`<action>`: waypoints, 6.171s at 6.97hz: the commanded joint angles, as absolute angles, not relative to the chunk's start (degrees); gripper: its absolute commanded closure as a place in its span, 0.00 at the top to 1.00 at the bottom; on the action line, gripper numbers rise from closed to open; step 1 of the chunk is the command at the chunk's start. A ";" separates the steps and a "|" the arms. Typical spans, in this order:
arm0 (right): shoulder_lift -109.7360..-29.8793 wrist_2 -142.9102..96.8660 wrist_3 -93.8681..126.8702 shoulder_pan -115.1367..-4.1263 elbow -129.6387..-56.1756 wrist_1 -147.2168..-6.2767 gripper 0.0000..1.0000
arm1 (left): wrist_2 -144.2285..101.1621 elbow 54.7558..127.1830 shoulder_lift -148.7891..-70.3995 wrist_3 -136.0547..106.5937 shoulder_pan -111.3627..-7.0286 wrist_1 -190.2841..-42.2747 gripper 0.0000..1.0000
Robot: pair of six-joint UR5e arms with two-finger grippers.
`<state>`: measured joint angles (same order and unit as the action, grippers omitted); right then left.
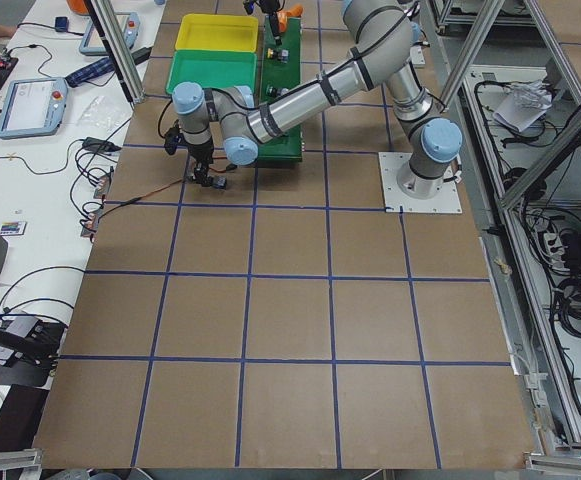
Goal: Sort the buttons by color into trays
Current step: 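Grasp the belt's yellow button with the right gripper, carry to yellow tray, then release button in yellow tray while left gripper places yellow button on belt, then grasp the nearest green button with right gripper while left withdraws, then carry the green button into the green tray and open the right gripper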
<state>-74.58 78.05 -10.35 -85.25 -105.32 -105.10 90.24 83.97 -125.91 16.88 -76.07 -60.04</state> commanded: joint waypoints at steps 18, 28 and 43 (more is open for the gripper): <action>-50.90 99.14 -28.99 -76.30 -73.57 -106.78 0.24 | 89.91 104.49 -103.18 7.56 -83.06 -75.60 0.00; -65.43 97.83 -27.25 -75.41 -88.54 -104.85 1.00 | 90.70 96.33 -85.83 7.03 -84.73 -84.18 1.00; -72.69 90.70 11.34 -98.17 -105.47 -117.42 0.27 | 90.53 97.91 -83.14 4.31 -85.87 -90.09 1.00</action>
